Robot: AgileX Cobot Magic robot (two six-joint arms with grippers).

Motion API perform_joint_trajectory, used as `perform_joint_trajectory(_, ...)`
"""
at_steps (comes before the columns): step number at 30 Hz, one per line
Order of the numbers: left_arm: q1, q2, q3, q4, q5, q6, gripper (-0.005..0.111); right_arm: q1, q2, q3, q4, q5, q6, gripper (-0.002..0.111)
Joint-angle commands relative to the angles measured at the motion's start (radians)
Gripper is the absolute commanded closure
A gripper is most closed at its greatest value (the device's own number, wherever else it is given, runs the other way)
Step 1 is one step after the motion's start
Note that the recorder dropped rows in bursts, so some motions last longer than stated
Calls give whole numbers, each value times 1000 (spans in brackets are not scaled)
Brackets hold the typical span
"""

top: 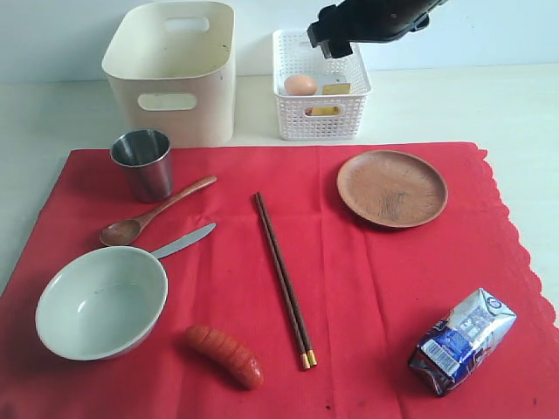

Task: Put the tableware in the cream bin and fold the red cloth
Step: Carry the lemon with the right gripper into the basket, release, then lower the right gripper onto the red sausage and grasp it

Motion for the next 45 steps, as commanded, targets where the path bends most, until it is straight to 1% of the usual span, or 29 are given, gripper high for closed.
perform_joint_trajectory(1, -5, -6, -1, -5, -1, 1, 106, 45, -51, 2, 19, 172, -71, 33)
perform_joint_trajectory(2, -5, -6, -1, -5, -1, 1, 106, 64, -69, 19, 17, 201, -103, 36)
perform_joint_trajectory(3, -5, -6, -1, -5, -1, 1, 106, 88, -92, 46, 17, 216, -138, 43)
perform_joint_trajectory(7, -5, -6, -1, -5, -1, 1, 106, 163, -240, 224, 17, 165, -136, 82)
perform_joint_trajectory(8, -5, -6, -1, -5, -1, 1, 106, 176, -273, 272, 17, 137, -121, 88)
perform_joint_trajectory(13, -5, -6, -1, -5, -1, 1, 106, 249, -378, 428, 69, 41, -90, 107)
perform_joint_trajectory(14, -5, -6, -1, -5, -1, 1, 106, 282, -386, 472, 94, 11, -101, 108)
perform_joint_trajectory(17, -5, -6, -1, -5, -1, 1, 106, 374, -374, 525, 149, 10, -142, 108)
perform_joint_trajectory(20, -5, -6, -1, -5, -1, 1, 106, 481, -315, 539, 149, 12, -139, 108)
perform_joint_trajectory(24, -5, -6, -1, -5, -1, 1, 106, 572, -207, 539, 149, -33, -126, 107)
perform_joint_trajectory(26, -5, -6, -1, -5, -1, 1, 106, 603, -160, 539, 138, -56, -75, 96)
perform_joint_trajectory(27, -5, -6, -1, -5, -1, 1, 106, 620, -136, 539, 138, -64, -66, 87)
perform_joint_trajectory(28, -5, -6, -1, -5, -1, 1, 106, 626, -126, 539, 138, -68, -66, 81)
perform_joint_trajectory(29, -5, -6, -1, -5, -1, 1, 106, 635, -112, 539, 144, -81, -66, 72)
perform_joint_trajectory(31, -5, -6, -1, -5, -1, 1, 106, 646, -105, 539, 150, -95, -66, 62)
perform_joint_trajectory(33, -5, -6, -1, -5, -1, 1, 106, 648, -105, 539, 150, -103, -70, 60)
perform_joint_trajectory(39, -5, -6, -1, -5, -1, 1, 106, 660, -65, 539, 191, -108, -80, 60)
perform_joint_trajectory(45, -5, -6, -1, -5, -1, 1, 106, 674, 3, 539, 191, -111, -112, 60)
